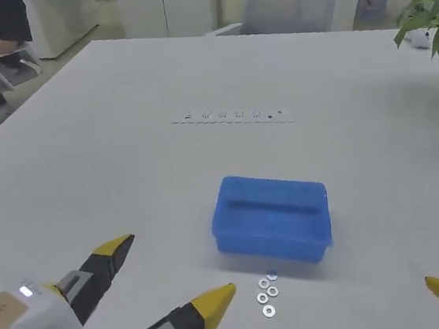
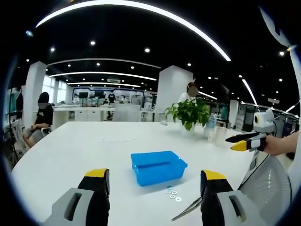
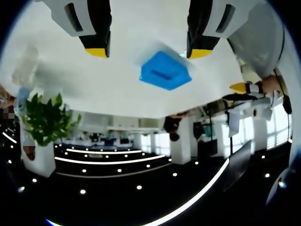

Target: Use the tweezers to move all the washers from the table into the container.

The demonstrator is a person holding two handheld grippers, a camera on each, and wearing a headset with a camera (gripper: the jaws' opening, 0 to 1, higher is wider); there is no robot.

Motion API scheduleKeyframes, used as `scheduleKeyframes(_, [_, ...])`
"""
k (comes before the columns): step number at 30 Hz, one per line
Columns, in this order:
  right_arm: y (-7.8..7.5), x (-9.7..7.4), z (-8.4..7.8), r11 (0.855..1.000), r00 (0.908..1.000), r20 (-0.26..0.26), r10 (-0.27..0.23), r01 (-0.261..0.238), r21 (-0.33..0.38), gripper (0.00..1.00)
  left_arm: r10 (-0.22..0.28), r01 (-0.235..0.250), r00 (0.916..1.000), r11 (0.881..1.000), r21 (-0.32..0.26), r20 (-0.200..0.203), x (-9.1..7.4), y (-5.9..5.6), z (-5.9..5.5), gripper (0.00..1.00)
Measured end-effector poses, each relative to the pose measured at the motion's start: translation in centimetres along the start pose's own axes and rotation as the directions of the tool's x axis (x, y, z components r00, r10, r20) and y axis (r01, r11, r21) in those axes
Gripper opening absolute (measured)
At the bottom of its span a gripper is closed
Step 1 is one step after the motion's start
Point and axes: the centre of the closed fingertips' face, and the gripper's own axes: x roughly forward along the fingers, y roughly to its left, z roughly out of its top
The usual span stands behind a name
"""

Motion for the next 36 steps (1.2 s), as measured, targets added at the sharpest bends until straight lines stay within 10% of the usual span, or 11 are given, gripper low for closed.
scheduleKeyframes(8, [1.1,1.7,0.8,0.998,0.9976,-0.01,0.069,-0.069,-0.004,0.55,-0.052,0.052,0.9932,0.999,0.0,-0.104,0.3,-0.5,-1.6,0.75])
scheduleKeyframes(13, [3.5,3.4,-0.2,0.979,0.9775,-0.073,0.198,-0.2,-0.025,0.38,-0.165,0.156,0.9637,0.986,-0.061,-0.209,0.5,-2.1,-3.3,0.54])
scheduleKeyframes(17, [5.3,4.9,-2.0,0.955,0.9466,-0.145,0.288,-0.295,-0.029,0.3,-0.225,0.232,0.9234,0.973,-0.015,-0.311,0.9,-2.7,-4.7,0.4])
scheduleKeyframes(22, [7.9,6.2,-4.7,0.901,0.8774,-0.271,0.396,-0.428,-0.069,0.26,-0.345,0.374,0.828,0.927,-0.023,-0.442,1.9,-3.8,-7.1,0.28])
scheduleKeyframes(25, [9.3,6.8,-7.4,0.852,0.8031,-0.392,0.449,-0.517,-0.084,0.24,-0.375,0.443,0.764,0.897,0.004,-0.525,2.2,-3.9,-8.9,0.24])
scheduleKeyframes(28, [10.1,7.3,-8.4,0.824,0.7776,-0.417,0.471,-0.556,-0.106,0.17,-0.383,0.513,0.695,0.857,0.047,-0.609,2.4,-3.9,-10.8,0.18])
scheduleKeyframes(29, [10.5,7.3,-8.7,0.812,0.7637,-0.429,0.482,-0.574,-0.109,0.16,-0.387,0.522,0.6849,0.852,0.044,-0.617,2.3,-4.0,-11.0,0.17])
scheduleKeyframes(31, [11.1,7.6,-9.1,0.795,0.7456,-0.451,0.49,-0.595,-0.119,0.16,-0.404,0.569,0.6381,0.821,0.048,-0.656,2.2,-4.2,-12.0,0.17])
scheduleKeyframes(32, [11.5,7.7,-9.3,0.781,0.7308,-0.464,0.501,-0.612,-0.121,0.17,-0.411,0.61,0.6006,0.79,0.061,-0.686,2.0,-4.4,-12.7,0.17])
scheduleKeyframes(34, [11.8,7.9,-9.7,0.766,0.7182,-0.484,0.5,-0.628,-0.14,0.16,-0.383,0.644,0.5646,0.758,0.101,-0.731,1.8,-4.3,-13.6,0.16])
scheduleKeyframes(36, [12.2,8.0,-10.2,0.744,0.6937,-0.513,0.506,-0.652,-0.148,0.16,-0.37,0.658,0.5552,0.743,0.121,-0.745,2.0,-4.3,-14.0,0.11])
